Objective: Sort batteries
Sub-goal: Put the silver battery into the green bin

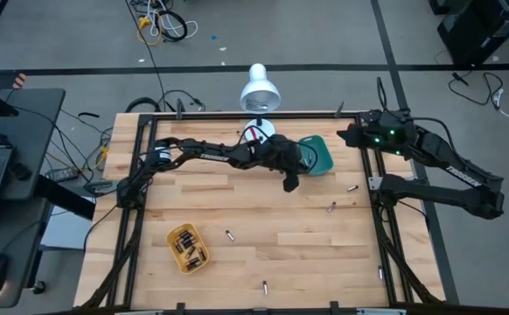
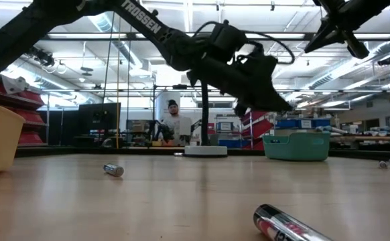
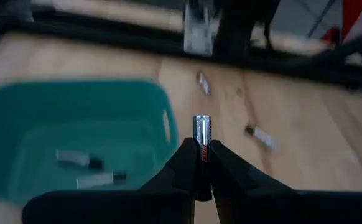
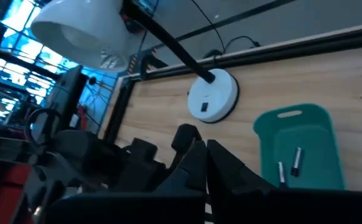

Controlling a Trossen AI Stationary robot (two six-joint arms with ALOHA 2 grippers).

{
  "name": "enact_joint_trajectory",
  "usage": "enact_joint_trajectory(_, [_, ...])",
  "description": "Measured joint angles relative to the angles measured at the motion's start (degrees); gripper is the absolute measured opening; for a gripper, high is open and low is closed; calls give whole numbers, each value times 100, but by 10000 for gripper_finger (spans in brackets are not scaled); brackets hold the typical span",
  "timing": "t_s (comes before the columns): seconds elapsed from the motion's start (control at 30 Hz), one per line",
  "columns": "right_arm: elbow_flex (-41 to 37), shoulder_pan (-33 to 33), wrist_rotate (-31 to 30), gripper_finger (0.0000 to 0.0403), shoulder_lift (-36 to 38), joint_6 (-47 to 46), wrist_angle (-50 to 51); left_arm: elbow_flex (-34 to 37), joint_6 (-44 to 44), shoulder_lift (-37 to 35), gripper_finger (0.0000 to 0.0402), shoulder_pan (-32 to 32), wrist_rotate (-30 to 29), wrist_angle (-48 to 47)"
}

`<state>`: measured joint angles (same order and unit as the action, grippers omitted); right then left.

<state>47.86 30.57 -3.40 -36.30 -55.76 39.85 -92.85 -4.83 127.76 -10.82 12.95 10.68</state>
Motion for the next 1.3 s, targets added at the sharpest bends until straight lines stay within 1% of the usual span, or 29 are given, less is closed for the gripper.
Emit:
enact_joint_trajectory(0.17, [0, -96, -1, 0, 53, -176, -86, -6, -144, 24, 40, 16, 15, 435])
enact_joint_trajectory(0.3, [0, -198, 0, 0, 53, -302, -103, -6, -173, 92, 40, 0, -337, 923])
enact_joint_trajectory(0.4, [0, -247, -52, 0, 29, -361, -172, -6, -932, 337, 41, -78, -706, 1658])
enact_joint_trajectory(0.47, [0, -268, -163, 0, 25, -457, -168, -6, -1575, 495, 44, -155, -805, 2036])
enact_joint_trajectory(0.5, [0, -277, -198, 0, 25, -477, -170, -4, -1778, 531, 47, -190, -826, 2063])
enact_joint_trajectory(0.57, [0, -280, -260, 0, 31, -479, -170, -3, -1992, 588, 58, -224, -857, 2040])
enact_joint_trajectory(0.63, [0, -280, -262, 0, 28, -489, -170, -3, -2069, 590, 74, -231, -843, 1799])
enact_joint_trajectory(0.77, [0, -280, -262, 0, 29, -488, -168, -3, -2118, 590, 124, -226, -706, 1632])
enact_joint_trajectory(0.87, [0, -280, -260, 0, 26, -486, -166, -3, -2311, 574, 162, -246, -616, 1575])
enact_joint_trajectory(0.97, [0, -280, -260, 0, 25, -474, -168, -3, -2428, 516, 191, -291, -560, 1548])
enact_joint_trajectory(1.0, [0, -280, -259, 0, 25, -467, -166, -3, -2463, 462, 197, -314, -453, 1478])
enact_joint_trajectory(1.13, [0, -280, -188, 0, 20, -379, -134, -3, -2562, 213, 202, -403, -107, 1449])
enact_joint_trajectory(1.17, [0, -280, -164, 0, 16, -332, -122, -3, -2505, 95, 201, -413, -103, 1302])
enact_joint_trajectory(1.23, [0, -280, -149, 0, 6, -256, -52, -7, -2082, -146, 195, -419, -80, 886])
enact_joint_trajectory(1.3, [0, -280, -146, 0, 3, -197, 39, -12, -1443, -421, 188, -408, -31, -10])
